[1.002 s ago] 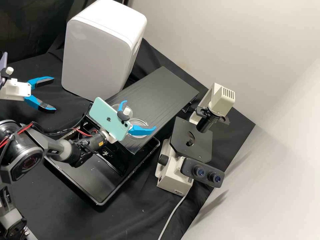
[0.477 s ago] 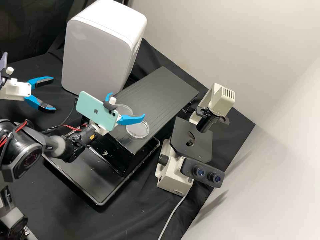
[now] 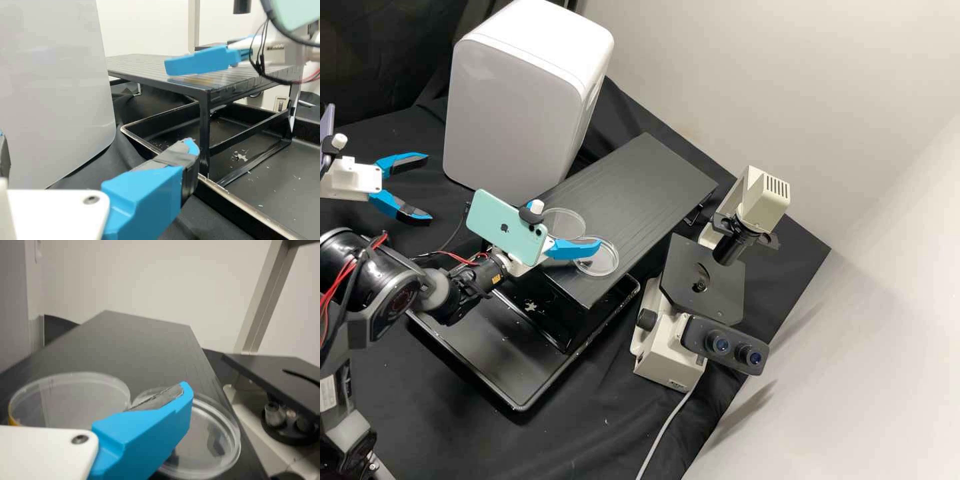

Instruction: Place the lid on the petri dish

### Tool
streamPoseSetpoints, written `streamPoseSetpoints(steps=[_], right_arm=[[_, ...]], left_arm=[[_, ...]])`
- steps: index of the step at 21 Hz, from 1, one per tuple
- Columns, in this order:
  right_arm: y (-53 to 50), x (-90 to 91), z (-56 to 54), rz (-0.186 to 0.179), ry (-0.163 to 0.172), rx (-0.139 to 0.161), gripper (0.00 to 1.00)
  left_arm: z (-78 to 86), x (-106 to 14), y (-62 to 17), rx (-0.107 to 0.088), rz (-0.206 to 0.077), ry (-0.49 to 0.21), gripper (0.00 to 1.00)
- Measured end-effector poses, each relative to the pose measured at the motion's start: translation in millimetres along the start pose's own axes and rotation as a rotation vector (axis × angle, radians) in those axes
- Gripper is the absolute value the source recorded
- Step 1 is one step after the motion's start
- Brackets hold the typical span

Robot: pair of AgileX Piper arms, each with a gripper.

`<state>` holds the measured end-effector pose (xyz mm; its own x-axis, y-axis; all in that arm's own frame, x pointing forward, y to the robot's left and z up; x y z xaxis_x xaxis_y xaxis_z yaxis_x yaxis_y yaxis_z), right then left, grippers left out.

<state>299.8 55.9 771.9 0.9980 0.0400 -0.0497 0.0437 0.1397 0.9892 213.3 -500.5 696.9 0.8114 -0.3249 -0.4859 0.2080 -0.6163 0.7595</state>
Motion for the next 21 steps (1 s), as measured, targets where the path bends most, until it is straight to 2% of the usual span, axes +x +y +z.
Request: streamPoseSetpoints(steps=[6, 11, 12, 21], right_arm=[[-5.1, 2.5, 5.7, 0.04, -0.008, -0.036, 1.0], [-4.6, 3.5, 5.1, 0.043, -0.006, -0.06, 1.0], [-4.3, 3.9, 4.8, 0.045, -0.005, -0.06, 0.0], [-4.2, 4.4, 4.4, 0.044, -0.003, -0.06, 0.0]], left_arm=[[0.0, 0.0, 0.0, 0.0, 0.0, 0.0, 1.0], [0.0, 0.0, 0.0, 0.0, 0.0, 0.0, 1.0], [0.0, 0.0, 0.0, 0.0, 0.0, 0.0, 1.0], [-0.2, 0.0, 0.0, -0.001, 0.0, 0.002, 1.0]])
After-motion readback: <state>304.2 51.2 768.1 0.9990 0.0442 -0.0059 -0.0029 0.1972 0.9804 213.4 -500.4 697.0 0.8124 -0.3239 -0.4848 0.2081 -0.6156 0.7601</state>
